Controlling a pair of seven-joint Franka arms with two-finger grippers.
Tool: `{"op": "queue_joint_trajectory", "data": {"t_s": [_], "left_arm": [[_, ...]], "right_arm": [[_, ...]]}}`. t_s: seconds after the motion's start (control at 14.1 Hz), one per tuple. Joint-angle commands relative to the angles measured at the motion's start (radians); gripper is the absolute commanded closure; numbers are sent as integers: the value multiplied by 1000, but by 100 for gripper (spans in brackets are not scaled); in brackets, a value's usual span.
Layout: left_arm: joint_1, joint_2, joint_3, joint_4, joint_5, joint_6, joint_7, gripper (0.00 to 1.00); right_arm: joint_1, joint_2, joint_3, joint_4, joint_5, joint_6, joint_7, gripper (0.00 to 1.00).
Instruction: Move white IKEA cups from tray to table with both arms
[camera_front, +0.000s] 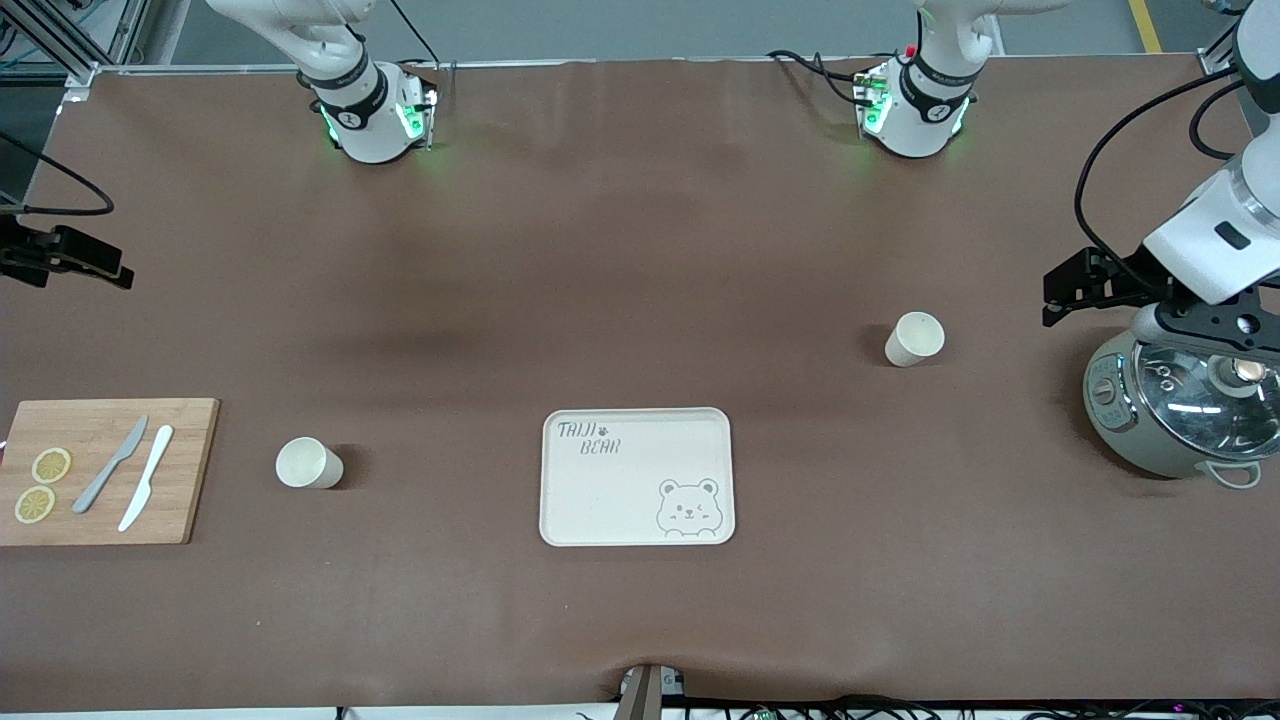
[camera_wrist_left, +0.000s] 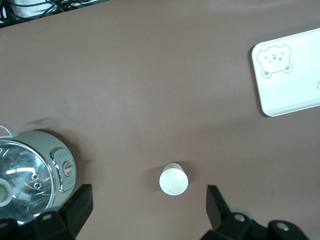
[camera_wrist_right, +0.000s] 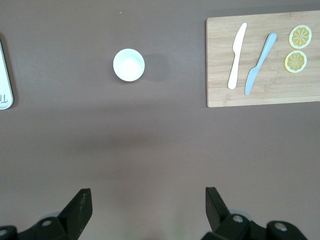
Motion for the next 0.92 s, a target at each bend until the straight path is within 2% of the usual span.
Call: {"op": "queue_joint_trajectory", "data": {"t_s": [0.0,0.85], "left_arm": [[1,-16,-30,0,18,5,9,0],[10,-15,-44,0,19,5,14,0]], "right_arm": [[-17,-29,14,-16,0,8,15,0],[-13,-23,17,20,19,42,32,0]]}}
